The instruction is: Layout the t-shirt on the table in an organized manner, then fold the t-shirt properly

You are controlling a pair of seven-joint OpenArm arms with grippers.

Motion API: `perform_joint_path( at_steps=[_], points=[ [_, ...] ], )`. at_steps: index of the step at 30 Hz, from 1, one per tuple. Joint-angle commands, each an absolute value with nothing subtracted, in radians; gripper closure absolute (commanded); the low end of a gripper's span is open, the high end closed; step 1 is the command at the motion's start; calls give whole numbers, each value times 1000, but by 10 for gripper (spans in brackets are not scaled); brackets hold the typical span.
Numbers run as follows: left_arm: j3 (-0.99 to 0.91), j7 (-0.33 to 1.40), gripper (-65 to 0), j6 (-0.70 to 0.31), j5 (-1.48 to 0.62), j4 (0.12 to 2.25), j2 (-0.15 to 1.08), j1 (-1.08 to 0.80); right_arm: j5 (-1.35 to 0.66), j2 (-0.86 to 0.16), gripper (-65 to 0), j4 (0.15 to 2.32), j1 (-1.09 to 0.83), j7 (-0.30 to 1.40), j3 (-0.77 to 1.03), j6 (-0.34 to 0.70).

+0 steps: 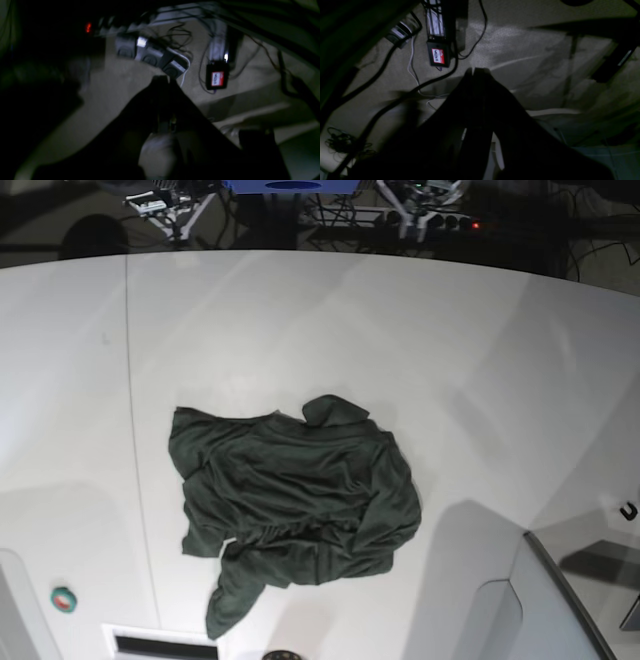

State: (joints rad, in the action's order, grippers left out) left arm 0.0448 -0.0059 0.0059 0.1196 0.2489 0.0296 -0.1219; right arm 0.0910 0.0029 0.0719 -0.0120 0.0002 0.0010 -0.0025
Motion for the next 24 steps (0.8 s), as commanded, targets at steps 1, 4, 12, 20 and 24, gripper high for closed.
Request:
perform_joint_path(
  at_steps=[1, 4, 12, 20, 24],
  points=[
    [51, -8, 0, 5, 139, 251, 27, -128, 93, 12, 0, 73, -13, 2, 4, -10],
    [56, -8, 0, 5, 120, 251, 22, -128, 93, 21, 0, 73, -13, 1, -1, -10],
    [59, -8, -3, 5, 107, 251, 48, -133, 93, 16, -134, 73, -41, -5, -1, -8],
    [59, -8, -5, 5, 107, 251, 50, -133, 93, 16, -488, 73, -61, -133, 4, -8],
    [59, -8, -5, 5, 107, 251, 50, -131, 93, 16, -311, 73, -67, -143, -2, -8]
  ],
)
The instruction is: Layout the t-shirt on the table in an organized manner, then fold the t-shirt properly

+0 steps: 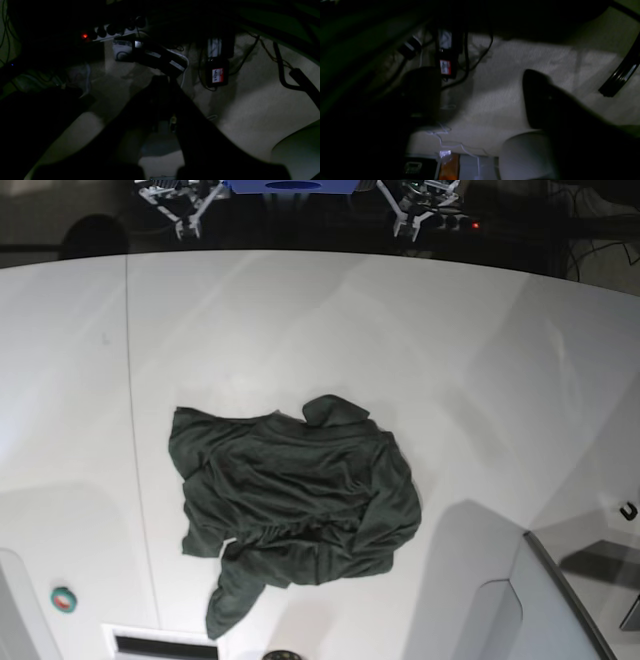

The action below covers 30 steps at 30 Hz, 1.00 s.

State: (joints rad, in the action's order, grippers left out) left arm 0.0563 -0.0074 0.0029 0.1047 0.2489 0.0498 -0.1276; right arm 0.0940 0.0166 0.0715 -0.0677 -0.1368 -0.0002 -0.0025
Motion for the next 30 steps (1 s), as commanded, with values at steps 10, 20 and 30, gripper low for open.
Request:
perform_joint_path(
  at_steps=[10, 20, 30],
  points=[
    [56, -120, -38, 5, 107, 170, 48, -125, 93, 5, 0, 68, -70, -143, 2, -8],
    [51, -189, -296, 5, 107, 147, 51, -156, 93, 5, -5, 73, -90, -143, 2, -8],
    [50, -189, 0, 5, 107, 147, 50, -156, 93, 4, -5, 73, -102, -145, 2, -8]
  ],
)
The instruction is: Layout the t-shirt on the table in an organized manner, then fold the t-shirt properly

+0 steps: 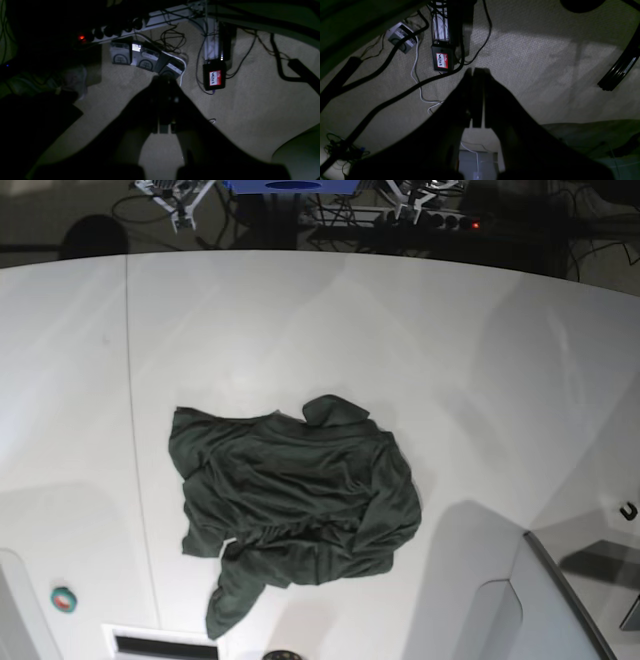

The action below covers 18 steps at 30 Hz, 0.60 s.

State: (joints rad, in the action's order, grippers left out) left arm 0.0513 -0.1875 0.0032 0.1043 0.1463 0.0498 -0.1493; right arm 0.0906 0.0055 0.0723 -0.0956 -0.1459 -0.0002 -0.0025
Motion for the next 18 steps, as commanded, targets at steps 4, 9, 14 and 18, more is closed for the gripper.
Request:
perform_joint_path(
  at_steps=[4, 9, 14, 18],
  points=[
    [50, -189, 0, 5, 107, 147, 50, -156, 93, 4, -5, 73, -104, -147, 2, -8],
    [50, -189, 0, 5, 107, 147, 50, -154, 93, 4, -11, 73, -102, -145, 2, -8],
    [48, -186, 0, 5, 107, 147, 50, -153, 93, 5, -395, 73, -102, -143, 4, -10],
    [50, -188, -204, 5, 107, 147, 50, -154, 93, 5, -635, 73, -107, -148, 4, -10]
  ],
)
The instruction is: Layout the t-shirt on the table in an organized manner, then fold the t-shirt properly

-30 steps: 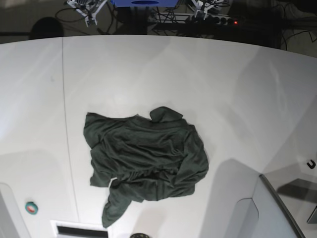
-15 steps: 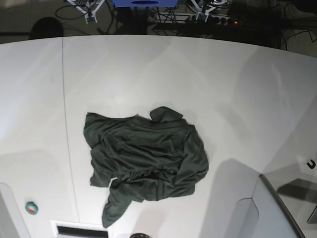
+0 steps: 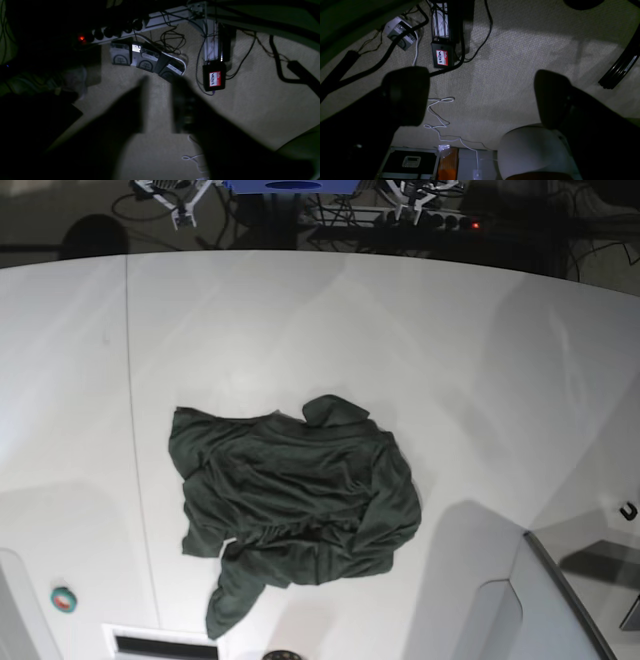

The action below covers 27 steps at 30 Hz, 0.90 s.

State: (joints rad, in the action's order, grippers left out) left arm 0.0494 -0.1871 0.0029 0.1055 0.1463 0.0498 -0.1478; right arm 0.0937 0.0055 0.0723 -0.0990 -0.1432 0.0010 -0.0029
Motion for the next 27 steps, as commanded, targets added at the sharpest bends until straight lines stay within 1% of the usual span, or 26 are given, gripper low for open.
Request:
perform_joint_path(
  at_steps=[1, 2, 3, 4, 5, 6, 7, 8, 9, 10, 11, 13, 14, 16, 17, 27],
  points=[
    [50, -189, -268, 5, 107, 147, 50, -154, 93, 5, -627, 73, -108, -148, 4, -10],
    [50, -189, -323, 5, 107, 147, 50, -154, 93, 5, -603, 73, -110, -148, 4, -10],
    [50, -189, -347, 5, 107, 147, 50, -154, 93, 5, -569, 73, -110, -148, 4, -10],
    [50, -189, -341, 5, 107, 147, 50, -154, 93, 5, -525, 73, -110, -148, 4, -10],
    [50, -189, -321, 5, 107, 147, 50, -154, 93, 5, -476, 73, -110, -148, 4, -10],
    [50, -189, -291, 5, 107, 147, 50, -154, 93, 5, -413, 73, -110, -148, 4, -10],
    [50, -188, -244, 5, 107, 145, 50, -154, 93, 5, -332, 73, -110, -147, 4, -10],
    [54, -185, -169, 5, 107, 145, 50, -154, 93, 5, -228, 73, -110, -145, 4, -10],
    [56, -183, -76, 5, 111, 145, 50, -154, 93, 5, -122, 73, -110, -143, 4, -10],
    [56, -183, 0, 5, 107, 145, 50, -154, 93, 5, -11, 73, -110, -143, 4, -10],
    [50, -183, 0, 5, 107, 145, 50, -154, 93, 5, 0, 73, -110, -143, 4, -10],
    [56, -183, 0, 5, 107, 145, 50, -151, 93, 5, -53, 73, -110, -143, 4, -10],
    [58, -183, 0, 5, 114, 145, 50, -150, 93, 5, -50, 73, -108, -143, 4, -10],
    [58, -183, 0, 5, 116, 145, 50, -148, 93, 5, -11, 73, -107, -143, 4, -10],
    [58, -183, 0, 5, 116, 145, 50, -148, 93, 5, -2, 73, -107, -143, 4, -10],
    [58, -188, 0, 5, 116, 153, 50, -151, 93, 5, -5, 73, -107, -143, 4, -10]
  ],
)
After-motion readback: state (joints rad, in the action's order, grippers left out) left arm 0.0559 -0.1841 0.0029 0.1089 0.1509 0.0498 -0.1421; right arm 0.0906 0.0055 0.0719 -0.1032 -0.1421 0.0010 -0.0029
